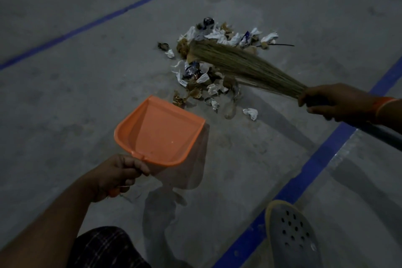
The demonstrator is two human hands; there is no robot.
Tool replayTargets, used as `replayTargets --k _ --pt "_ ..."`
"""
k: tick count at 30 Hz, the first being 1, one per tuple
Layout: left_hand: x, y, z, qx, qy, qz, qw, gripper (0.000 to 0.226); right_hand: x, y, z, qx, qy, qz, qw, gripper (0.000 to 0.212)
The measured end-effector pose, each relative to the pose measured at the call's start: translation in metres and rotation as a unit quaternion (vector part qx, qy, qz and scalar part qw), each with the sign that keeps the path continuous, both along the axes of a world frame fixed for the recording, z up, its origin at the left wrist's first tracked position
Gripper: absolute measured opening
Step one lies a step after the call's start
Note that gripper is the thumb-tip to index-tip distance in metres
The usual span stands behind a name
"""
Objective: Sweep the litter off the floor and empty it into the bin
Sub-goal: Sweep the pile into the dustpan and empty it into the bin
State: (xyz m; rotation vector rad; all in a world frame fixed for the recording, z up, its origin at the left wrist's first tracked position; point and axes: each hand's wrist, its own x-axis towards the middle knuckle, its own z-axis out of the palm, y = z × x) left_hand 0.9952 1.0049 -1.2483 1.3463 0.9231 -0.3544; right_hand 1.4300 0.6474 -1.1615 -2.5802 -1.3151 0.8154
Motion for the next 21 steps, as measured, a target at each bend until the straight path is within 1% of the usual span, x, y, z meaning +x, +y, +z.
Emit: replayTargets --k 5,8,12,18,21 --pt "0.004 -0.004 0.002 0.003 0.008 0.037 0.999 0.024 0.015 0.019 -0.004 0.0 0.001 0.004 1.0 0.021" --pt "0.006 -0.001 -0.004 0.009 0.013 0.035 0.999 0.028 0.029 0.036 -0.007 -0.003 -0.005 0.016 1.0 0.02" --pt "0.017 -0.004 -0.004 0.014 0.038 0.025 0.999 0.029 0.043 0.063 -0.016 -0.015 -0.018 0.039 0.999 0.018" --pt "0.04 -0.018 0.0 0.015 0.03 0.046 0.998 0.027 0.057 0.086 -0.044 -0.008 -0.004 0.028 1.0 0.019" --pt "0.049 -0.02 -0.003 0.013 0.031 0.049 0.998 0.029 0.058 0.091 -0.055 -0.023 0.0 0.031 0.999 0.019"
